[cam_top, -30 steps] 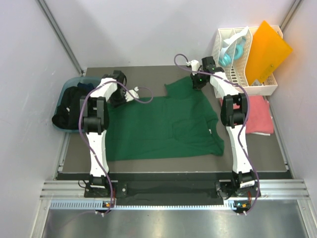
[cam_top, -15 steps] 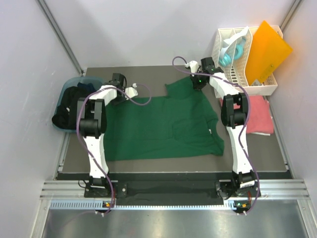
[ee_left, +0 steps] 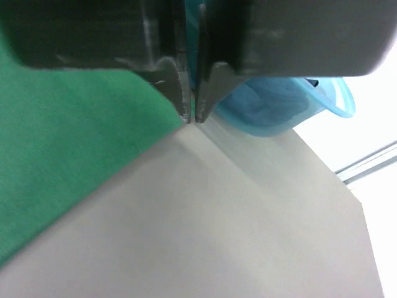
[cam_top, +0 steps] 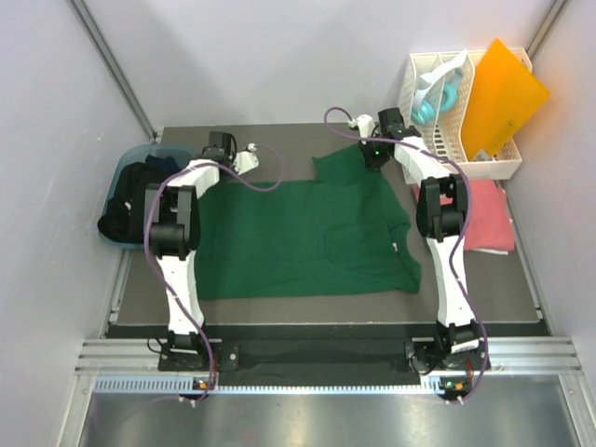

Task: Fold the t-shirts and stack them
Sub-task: Grap the side of the flattened tshirt furthest away from the robot with both arms

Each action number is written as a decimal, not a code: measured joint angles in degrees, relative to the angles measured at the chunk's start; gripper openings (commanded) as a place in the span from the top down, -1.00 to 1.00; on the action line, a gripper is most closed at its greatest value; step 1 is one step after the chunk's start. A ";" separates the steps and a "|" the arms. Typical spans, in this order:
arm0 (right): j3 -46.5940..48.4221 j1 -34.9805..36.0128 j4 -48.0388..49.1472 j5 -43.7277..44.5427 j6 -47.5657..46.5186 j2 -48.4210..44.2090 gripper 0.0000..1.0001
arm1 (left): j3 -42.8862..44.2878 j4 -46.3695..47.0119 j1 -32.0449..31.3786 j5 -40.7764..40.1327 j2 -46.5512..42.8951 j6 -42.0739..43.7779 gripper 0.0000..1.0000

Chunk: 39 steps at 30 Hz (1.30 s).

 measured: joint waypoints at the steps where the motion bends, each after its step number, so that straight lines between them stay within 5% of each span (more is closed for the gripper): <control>1: -0.15 0.00 -0.02 0.04 -0.04 -0.07 1.00 | 0.31 -0.72 0.02 0.07 0.11 0.61 0.66; 7: -2.29 0.00 0.13 0.63 -0.59 -1.38 1.00 | 7.30 -7.76 0.96 2.45 4.22 6.78 0.22; 14: -2.97 0.00 0.00 1.40 -0.98 -1.97 1.00 | 27.54 -20.11 2.64 5.49 15.26 12.48 -0.12; 21: -2.97 0.22 -0.02 2.05 -0.98 -2.23 1.00 | 30.93 -23.80 2.95 7.43 16.11 16.00 -0.68; 29: -2.97 0.39 0.02 2.45 -1.40 -2.23 1.00 | 33.03 -28.09 2.93 10.56 16.11 16.52 -0.89; 39: -2.97 0.87 0.02 3.17 -1.70 -2.23 1.00 | 41.64 -36.20 3.13 13.49 16.70 18.18 -0.87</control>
